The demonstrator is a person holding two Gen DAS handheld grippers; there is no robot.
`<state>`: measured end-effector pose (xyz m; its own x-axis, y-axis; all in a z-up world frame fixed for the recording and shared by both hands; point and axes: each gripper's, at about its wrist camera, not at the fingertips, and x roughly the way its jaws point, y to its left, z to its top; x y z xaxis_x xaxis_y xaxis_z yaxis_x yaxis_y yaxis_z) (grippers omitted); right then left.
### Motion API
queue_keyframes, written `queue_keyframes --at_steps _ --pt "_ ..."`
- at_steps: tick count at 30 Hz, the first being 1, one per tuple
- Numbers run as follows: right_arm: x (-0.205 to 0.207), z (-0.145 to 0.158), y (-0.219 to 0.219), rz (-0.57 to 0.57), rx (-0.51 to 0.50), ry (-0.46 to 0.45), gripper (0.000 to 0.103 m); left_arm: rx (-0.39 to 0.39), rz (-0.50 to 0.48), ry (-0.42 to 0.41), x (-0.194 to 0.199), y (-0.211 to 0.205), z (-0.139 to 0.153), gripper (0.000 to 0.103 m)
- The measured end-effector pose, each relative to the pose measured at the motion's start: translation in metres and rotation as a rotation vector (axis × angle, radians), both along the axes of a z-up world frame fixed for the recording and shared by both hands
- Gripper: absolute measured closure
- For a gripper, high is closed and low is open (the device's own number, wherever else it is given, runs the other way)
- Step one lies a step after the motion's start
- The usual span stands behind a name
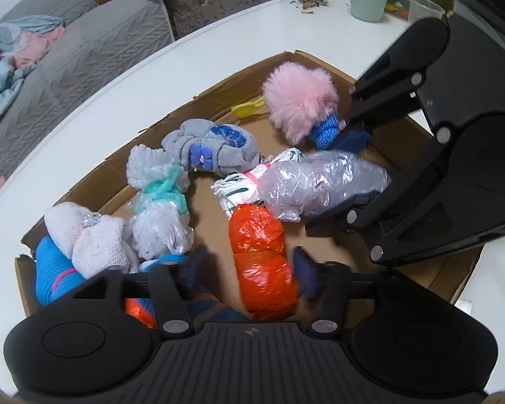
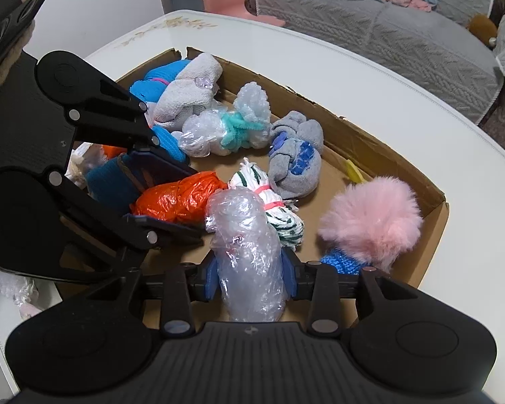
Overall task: Organize objects
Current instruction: 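Open both tools to release the bundles and lift away from the box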
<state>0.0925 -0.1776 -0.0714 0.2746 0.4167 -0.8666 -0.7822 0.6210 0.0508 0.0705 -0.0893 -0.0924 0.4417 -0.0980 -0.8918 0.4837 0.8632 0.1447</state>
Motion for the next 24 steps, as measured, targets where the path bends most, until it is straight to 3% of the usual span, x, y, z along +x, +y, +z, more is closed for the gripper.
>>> queue_keyframes --at_steps 1,9,24 --pt "0.001 0.000 0.001 -0.001 -0.008 -0.008 0.065 -0.009 -0.009 0.007 -0.001 -0.001 0.000 0.023" --pt "0.001 0.003 0.004 0.006 -0.018 -0.022 0.048 0.024 -0.046 -0.006 -0.006 -0.010 0.001 0.018" --pt "-0.005 0.015 0.003 0.007 -0.036 -0.049 0.041 0.020 -0.046 -0.021 -0.020 -0.013 0.013 0.013"
